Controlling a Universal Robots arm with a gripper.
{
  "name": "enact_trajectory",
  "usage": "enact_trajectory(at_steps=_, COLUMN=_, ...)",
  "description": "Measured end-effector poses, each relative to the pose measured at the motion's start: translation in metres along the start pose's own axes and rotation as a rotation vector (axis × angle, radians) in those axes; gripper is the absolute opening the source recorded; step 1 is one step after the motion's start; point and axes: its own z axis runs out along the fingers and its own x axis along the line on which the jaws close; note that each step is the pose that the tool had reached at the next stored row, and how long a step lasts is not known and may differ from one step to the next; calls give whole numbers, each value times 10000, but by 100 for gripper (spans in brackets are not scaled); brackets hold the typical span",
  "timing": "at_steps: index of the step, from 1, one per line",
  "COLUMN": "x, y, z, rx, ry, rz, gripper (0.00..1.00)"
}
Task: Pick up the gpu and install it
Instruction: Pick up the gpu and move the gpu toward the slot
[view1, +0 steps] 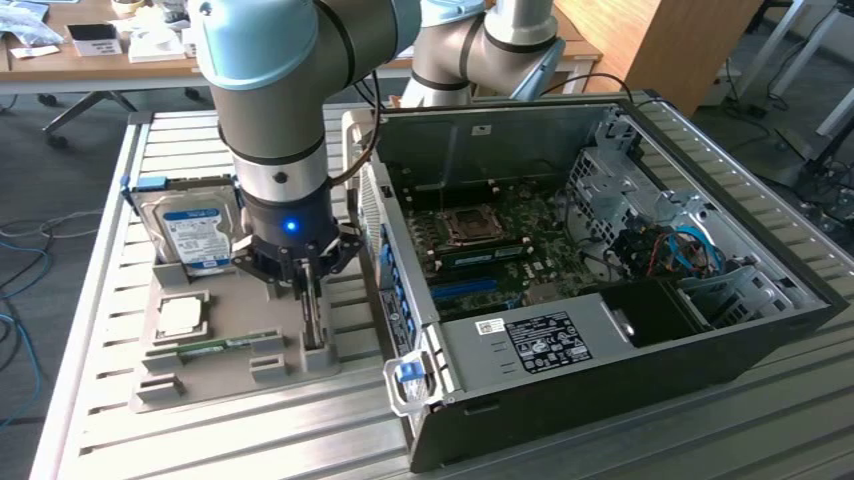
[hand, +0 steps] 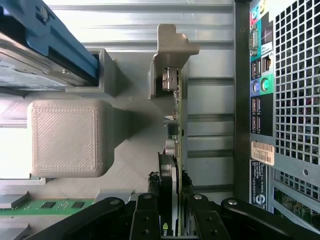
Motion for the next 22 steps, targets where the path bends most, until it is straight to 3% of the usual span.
enact_trajectory(at_steps=9, x=-1, y=2, z=-35, rx=0, ry=0, rz=-4, gripper=27)
enact_trajectory(at_steps=17, x=-5, y=9, z=-188, rx=-1, ry=0, rz=-20, gripper=27)
enact_trajectory(at_steps=22, x=-9, y=17, z=-339, rx=-3, ry=1, rz=-27, gripper=27)
